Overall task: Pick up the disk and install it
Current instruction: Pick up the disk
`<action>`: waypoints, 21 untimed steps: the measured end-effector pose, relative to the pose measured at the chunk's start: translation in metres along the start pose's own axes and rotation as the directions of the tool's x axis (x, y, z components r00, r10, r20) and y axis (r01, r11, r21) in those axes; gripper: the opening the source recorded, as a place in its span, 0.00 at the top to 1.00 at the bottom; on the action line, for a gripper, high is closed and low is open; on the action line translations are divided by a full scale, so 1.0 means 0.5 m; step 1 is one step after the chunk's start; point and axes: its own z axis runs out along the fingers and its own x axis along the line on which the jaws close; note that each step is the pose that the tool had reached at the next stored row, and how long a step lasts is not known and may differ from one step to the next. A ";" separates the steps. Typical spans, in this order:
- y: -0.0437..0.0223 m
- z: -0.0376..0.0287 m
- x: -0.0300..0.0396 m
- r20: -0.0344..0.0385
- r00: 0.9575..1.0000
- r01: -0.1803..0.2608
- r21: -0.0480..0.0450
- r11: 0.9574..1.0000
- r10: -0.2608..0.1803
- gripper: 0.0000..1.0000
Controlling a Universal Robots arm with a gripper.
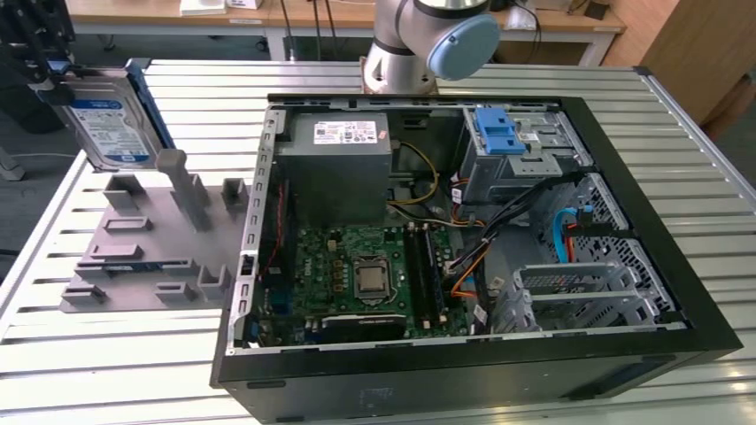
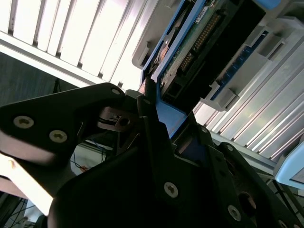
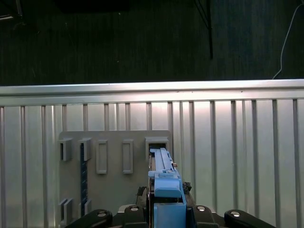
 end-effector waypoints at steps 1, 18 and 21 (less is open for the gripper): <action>0.000 -0.001 0.000 0.000 1.000 0.000 0.000 1.000 0.000 0.64; 0.000 -0.029 0.000 0.000 1.000 0.000 0.000 1.000 0.000 0.64; 0.000 -0.034 0.000 0.000 1.000 0.000 0.000 1.000 0.000 0.64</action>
